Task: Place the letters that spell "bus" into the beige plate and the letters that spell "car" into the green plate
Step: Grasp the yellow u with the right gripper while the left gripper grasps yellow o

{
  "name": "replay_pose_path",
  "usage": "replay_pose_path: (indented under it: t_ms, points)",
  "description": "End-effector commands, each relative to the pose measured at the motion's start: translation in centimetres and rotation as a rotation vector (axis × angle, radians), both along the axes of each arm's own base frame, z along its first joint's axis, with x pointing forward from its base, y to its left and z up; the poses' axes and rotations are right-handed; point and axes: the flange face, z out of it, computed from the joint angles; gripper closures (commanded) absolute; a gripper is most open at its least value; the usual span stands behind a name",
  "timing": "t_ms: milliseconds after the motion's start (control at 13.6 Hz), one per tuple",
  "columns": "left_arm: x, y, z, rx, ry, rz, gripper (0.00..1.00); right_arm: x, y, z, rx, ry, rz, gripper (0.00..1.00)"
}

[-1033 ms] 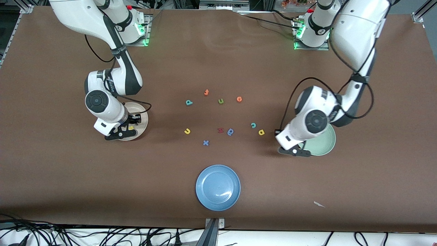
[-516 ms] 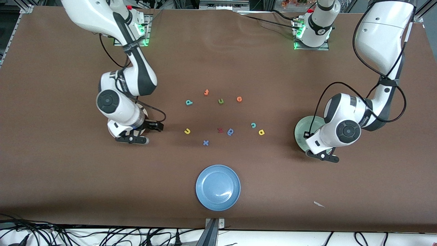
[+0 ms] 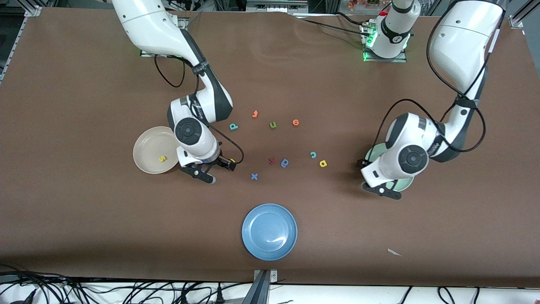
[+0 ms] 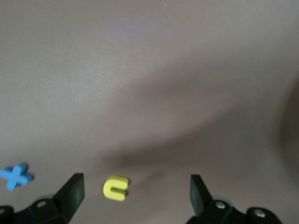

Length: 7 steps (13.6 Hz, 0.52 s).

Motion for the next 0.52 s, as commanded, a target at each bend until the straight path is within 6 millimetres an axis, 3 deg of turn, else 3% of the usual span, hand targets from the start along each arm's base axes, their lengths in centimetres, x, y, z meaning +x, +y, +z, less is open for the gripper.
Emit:
replay_pose_path:
  t_ms: [0, 221, 295, 443]
  points:
    - [-0.7, -4.4, 1.9, -0.01, -0.04, 0.086, 0.0, 0.9, 1.5, -1.1, 0.018, -0.006, -0.062, 0.01]
    - [-1.6, -8.4, 0.1, -0.016, -0.066, 0.27, 0.01, 1.0, 2.6, -1.6, 0.02, -0.009, -0.115, 0.01]
    - [-1.7, -8.9, -0.4, -0.023, -0.076, 0.329, 0.02, 0.9, 2.7, -1.7, 0.02, -0.007, -0.128, 0.01]
    - [-2.2, -11.3, -1.3, -0.046, -0.104, 0.397, 0.1, 0.5, 3.1, -2.5, 0.012, 0.001, -0.165, 0.01]
